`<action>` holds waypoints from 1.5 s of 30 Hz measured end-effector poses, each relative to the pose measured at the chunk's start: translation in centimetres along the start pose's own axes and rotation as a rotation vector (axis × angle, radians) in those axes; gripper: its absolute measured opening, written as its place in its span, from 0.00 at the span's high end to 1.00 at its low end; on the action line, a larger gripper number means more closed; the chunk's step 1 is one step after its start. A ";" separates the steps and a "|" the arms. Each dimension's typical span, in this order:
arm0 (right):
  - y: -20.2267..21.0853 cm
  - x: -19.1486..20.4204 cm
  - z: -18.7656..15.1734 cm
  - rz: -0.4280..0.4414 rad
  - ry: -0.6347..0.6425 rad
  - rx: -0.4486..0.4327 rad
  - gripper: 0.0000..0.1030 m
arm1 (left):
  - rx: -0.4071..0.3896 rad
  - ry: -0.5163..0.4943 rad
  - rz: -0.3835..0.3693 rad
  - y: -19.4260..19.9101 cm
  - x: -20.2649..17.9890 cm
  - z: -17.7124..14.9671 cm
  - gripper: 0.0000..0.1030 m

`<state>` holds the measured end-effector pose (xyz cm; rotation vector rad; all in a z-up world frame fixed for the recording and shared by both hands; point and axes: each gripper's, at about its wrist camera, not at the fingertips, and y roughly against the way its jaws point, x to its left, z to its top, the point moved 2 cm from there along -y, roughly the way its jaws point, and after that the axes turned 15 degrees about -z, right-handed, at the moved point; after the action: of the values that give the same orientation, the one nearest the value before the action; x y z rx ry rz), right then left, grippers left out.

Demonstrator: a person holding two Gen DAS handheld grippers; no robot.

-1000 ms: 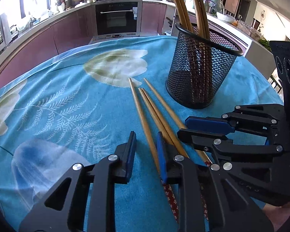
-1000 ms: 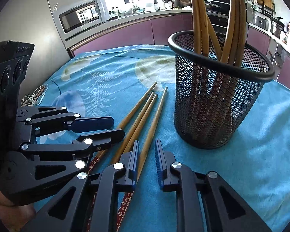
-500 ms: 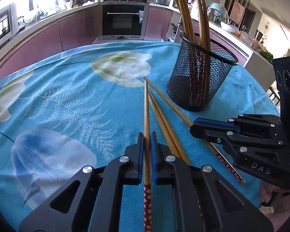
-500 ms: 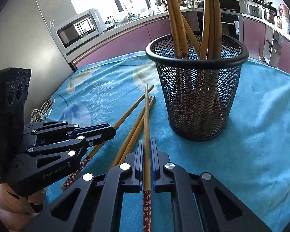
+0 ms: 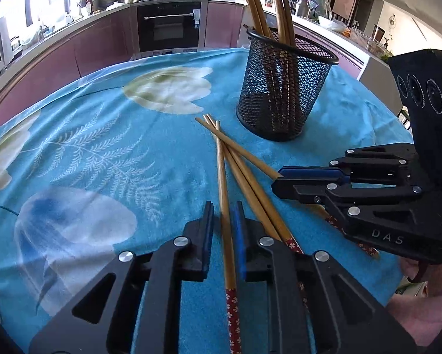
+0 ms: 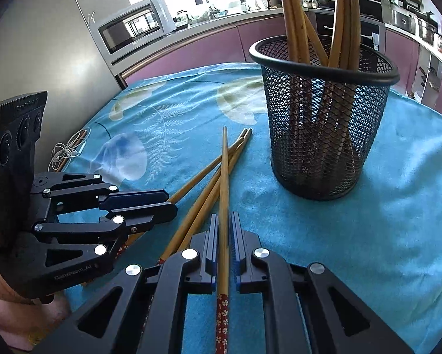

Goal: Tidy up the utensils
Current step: 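Close the left gripper on a chopstick while the right gripper grasps one too, then lift the left gripper's chopstick upright over the mesh cup while the right gripper carries its chopstick there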

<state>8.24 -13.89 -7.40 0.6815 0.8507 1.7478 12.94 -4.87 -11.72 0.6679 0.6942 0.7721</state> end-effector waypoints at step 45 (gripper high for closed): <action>15.0 -5.8 5.8 0.010 -0.078 -0.448 0.94 | -0.419 -0.027 -0.195 14.4 -4.3 8.1 0.93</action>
<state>6.29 -21.44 7.85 0.4493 0.3801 1.8246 11.25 -2.69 5.18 0.2254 0.5409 0.6976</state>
